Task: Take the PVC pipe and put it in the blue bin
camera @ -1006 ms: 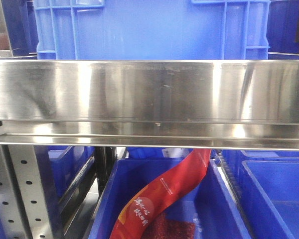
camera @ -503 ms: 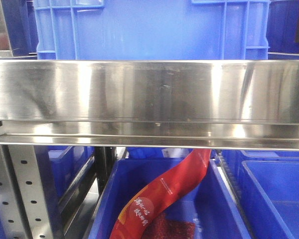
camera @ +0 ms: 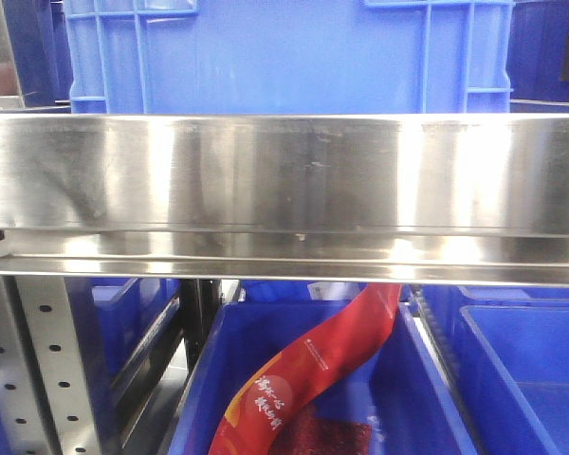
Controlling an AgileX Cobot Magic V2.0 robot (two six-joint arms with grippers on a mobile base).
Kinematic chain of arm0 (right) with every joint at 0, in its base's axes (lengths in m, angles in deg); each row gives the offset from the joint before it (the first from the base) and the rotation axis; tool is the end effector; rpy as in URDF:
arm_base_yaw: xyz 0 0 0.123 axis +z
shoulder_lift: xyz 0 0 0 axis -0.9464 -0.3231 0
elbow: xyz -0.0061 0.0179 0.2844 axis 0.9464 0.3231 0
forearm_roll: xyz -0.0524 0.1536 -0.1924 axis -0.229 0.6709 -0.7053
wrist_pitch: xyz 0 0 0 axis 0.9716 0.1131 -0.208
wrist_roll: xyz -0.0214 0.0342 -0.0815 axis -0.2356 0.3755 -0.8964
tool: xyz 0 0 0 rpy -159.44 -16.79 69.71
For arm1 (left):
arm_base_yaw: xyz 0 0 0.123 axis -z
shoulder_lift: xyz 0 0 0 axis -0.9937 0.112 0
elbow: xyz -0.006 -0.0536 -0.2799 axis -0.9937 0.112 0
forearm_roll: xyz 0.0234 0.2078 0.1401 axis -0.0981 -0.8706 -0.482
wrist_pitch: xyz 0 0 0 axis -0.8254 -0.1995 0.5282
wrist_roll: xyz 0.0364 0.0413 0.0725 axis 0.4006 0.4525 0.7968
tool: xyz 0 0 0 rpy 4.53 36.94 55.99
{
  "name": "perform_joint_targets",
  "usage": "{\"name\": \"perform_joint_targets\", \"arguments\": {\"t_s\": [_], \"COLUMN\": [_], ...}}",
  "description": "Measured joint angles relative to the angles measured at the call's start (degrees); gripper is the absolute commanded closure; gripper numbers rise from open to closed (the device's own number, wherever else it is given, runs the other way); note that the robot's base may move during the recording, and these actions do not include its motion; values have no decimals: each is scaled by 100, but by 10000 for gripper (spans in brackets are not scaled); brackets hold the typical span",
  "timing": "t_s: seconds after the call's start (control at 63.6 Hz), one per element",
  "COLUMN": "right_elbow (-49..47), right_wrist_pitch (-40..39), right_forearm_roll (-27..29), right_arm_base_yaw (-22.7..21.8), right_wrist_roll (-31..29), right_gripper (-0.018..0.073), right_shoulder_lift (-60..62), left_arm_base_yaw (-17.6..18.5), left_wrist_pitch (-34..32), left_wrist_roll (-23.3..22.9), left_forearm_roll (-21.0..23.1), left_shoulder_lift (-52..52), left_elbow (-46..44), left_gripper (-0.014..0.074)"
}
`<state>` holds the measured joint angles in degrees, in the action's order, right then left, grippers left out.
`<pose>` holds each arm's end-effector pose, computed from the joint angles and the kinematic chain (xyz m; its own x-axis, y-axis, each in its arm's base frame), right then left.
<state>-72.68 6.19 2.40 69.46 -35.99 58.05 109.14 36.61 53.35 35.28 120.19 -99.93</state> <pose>0.0897 -0.0099 0.2740 0.1621 0.0695 -0.9843 0.0976 0.9915 0.0861 0.1085 -0.0518 0.3806 0.1136 -0.0504 -0.9922 0.4305 0.9026 0.0034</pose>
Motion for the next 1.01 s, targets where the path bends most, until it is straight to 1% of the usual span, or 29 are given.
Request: {"name": "perform_joint_targets", "arguments": {"t_s": [0.126,0.267,0.314,0.362,0.409,0.487,0.566,0.707,0.818,1.006], "right_elbow": [451,622,663,732,861,1052,1065,1077,1077,1094], "right_wrist_pitch": [213,1029,1237,1252,1129,859,912,1154,1248,1672], "right_forearm_roll": [0,0,-30,-193,-425,-630,-692,-907,-1010,-1079], "right_arm_base_yaw": [-490,-802,-847,-875,-886,-980,-1128,-1351,-1376,-1389], "right_wrist_roll": [0,0,0,13,58,219,352,389,412,412], "right_gripper": [727,727,727,727,727,727,727,727,727,727], "right_shoulder_lift": [690,1227,1375,1496,1639,1896,1992,2020,2020,2020], "left_arm_base_yaw": [0,0,0,0,0,0,0,0,0,0], "left_wrist_pitch": [0,0,0,0,0,0,0,0,0,0], "left_wrist_roll": [0,0,0,0,0,0,0,0,0,0], "left_forearm_roll": [0,0,0,0,0,0,0,0,0,0], "left_shoulder_lift": [0,0,0,0,0,0,0,0,0,0], "left_elbow": [0,0,0,0,0,0,0,0,0,0], "left_gripper": [707,707,707,707,707,707,707,707,707,707]}}
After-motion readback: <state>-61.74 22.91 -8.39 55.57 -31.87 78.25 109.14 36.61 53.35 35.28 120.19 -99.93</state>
